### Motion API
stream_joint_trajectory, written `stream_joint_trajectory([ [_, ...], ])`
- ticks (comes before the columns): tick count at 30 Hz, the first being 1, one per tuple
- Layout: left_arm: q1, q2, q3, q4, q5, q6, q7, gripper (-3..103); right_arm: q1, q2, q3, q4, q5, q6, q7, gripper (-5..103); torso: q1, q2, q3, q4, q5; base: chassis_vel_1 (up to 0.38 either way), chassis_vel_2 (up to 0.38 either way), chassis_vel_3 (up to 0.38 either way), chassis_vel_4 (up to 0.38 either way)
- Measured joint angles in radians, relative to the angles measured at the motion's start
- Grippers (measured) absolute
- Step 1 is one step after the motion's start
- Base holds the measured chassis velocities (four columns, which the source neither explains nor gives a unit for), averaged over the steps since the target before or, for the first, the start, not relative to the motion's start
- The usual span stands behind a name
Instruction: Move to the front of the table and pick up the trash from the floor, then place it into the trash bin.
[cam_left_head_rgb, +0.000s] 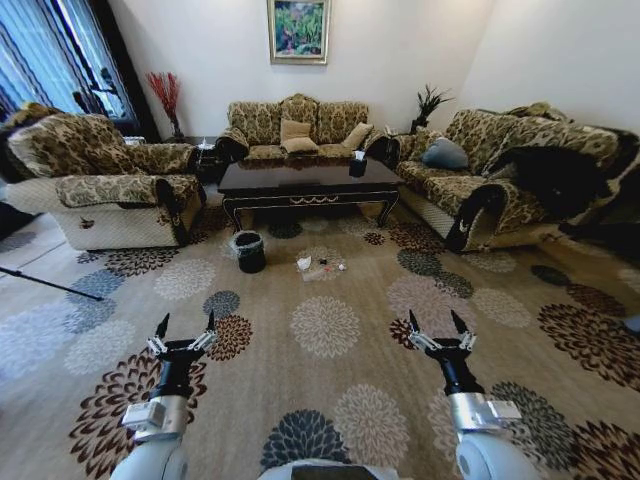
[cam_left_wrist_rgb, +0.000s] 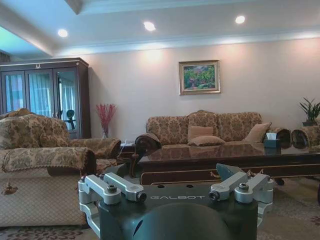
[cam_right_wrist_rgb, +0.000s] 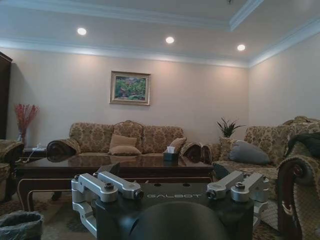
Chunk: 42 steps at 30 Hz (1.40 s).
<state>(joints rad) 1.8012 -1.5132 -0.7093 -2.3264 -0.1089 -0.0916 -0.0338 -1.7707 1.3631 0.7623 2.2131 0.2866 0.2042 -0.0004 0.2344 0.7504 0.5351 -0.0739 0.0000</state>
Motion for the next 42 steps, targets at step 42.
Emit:
stream_joint_trajectory([
  [42,0.01,0.078,-0.019,0.002,-0.066,0.007,0.003,100,-0.028,-0.056,0.041,-0.013,-0.009,0.043,-0.028,100,-0.073,-0.176,-0.102,-0.0001,0.0,0.0,0.0,0.0,0.0],
])
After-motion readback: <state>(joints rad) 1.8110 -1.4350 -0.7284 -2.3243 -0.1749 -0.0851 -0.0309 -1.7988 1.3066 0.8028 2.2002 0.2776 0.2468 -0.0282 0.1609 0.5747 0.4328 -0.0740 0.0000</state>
